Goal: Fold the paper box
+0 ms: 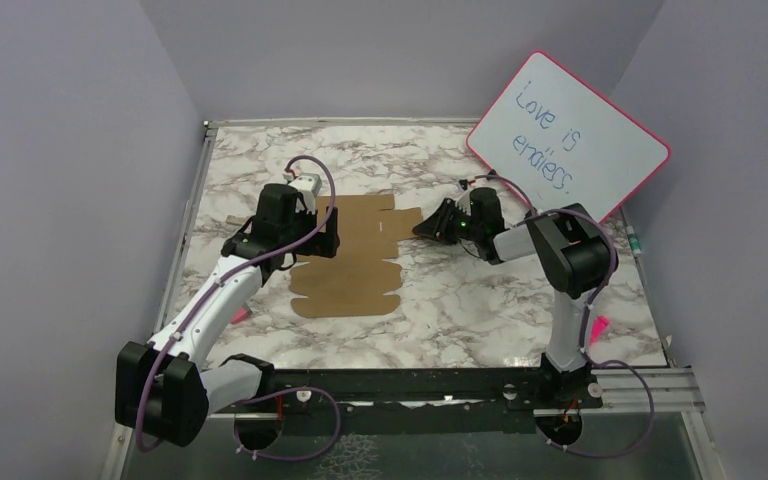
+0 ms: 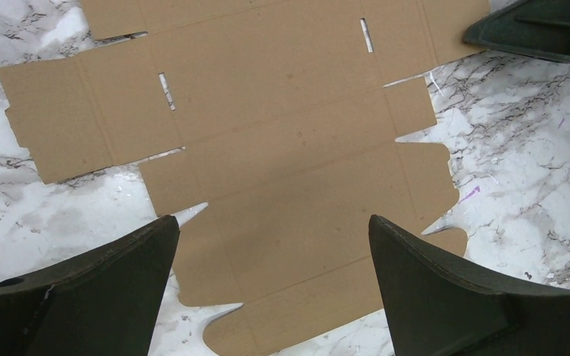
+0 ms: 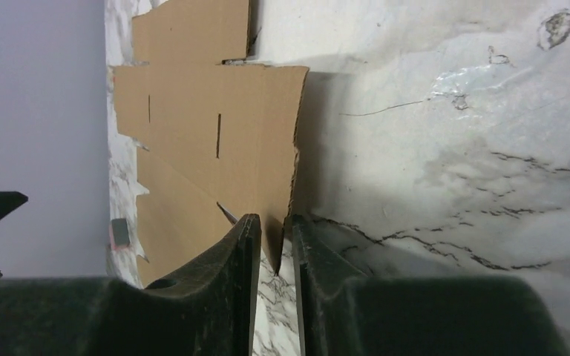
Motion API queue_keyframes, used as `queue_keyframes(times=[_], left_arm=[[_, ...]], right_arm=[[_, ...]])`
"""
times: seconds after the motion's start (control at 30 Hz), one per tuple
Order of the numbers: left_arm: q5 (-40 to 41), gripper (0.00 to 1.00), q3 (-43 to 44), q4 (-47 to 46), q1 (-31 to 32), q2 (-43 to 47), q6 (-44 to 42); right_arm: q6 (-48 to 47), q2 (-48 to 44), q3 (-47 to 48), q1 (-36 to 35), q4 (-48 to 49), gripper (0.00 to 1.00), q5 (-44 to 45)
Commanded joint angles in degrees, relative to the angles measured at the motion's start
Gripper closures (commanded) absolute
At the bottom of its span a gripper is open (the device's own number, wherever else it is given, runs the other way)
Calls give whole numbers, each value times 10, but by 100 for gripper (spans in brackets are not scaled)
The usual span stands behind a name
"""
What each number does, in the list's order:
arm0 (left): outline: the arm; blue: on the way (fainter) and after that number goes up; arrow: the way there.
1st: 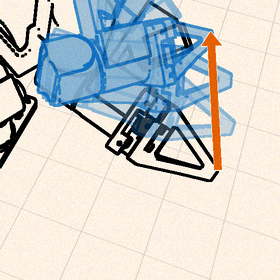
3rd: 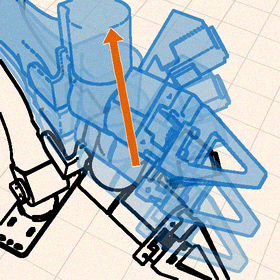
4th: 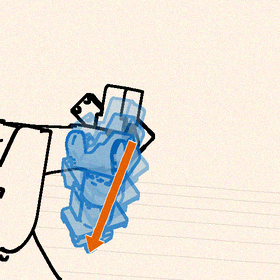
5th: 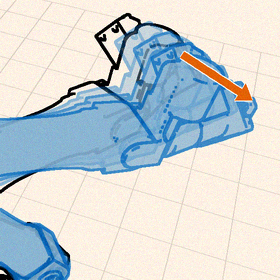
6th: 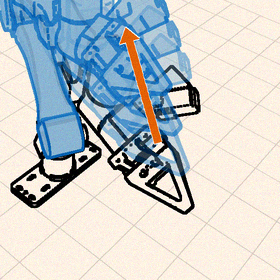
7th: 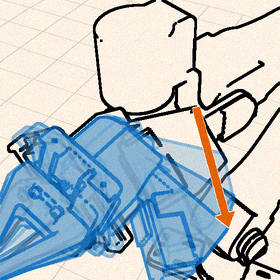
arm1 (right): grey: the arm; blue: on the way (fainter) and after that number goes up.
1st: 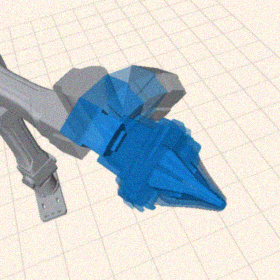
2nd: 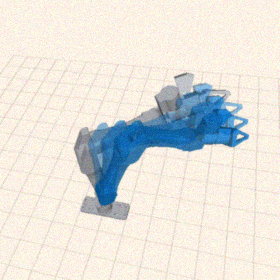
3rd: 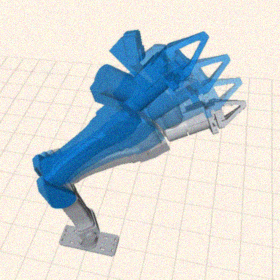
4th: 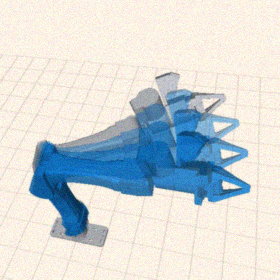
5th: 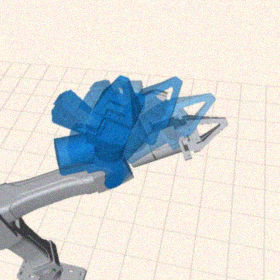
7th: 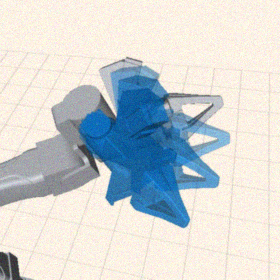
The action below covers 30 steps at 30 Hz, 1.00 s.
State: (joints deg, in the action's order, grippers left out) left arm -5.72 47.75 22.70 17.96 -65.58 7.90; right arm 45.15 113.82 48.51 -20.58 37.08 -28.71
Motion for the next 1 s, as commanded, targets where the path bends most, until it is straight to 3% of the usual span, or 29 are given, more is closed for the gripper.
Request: queue_keyframes(times=[0.0, 0.23, 0.43, 0.8, 0.97], left_arm=[[-18, 1, 0, -14, -4, -2, -3], [-15, 1, 3, -21, -5, -10, 2], [-41, 1, 19, -24, -13, -31, 20], [-111, 1, 62, -46, -25, -104, 75], [-114, 1, 87, -50, -27, -137, 84]], right_arm=[[16, 26, 5, -3, 57, 79, -40], [-42, -52, -49, 13, 21, 99, -39], [-72, -119, -97, 53, -25, 99, -84], [-157, -272, -193, 106, -165, 99, -20], [-189, -300, -184, 108, -212, 89, 22]])
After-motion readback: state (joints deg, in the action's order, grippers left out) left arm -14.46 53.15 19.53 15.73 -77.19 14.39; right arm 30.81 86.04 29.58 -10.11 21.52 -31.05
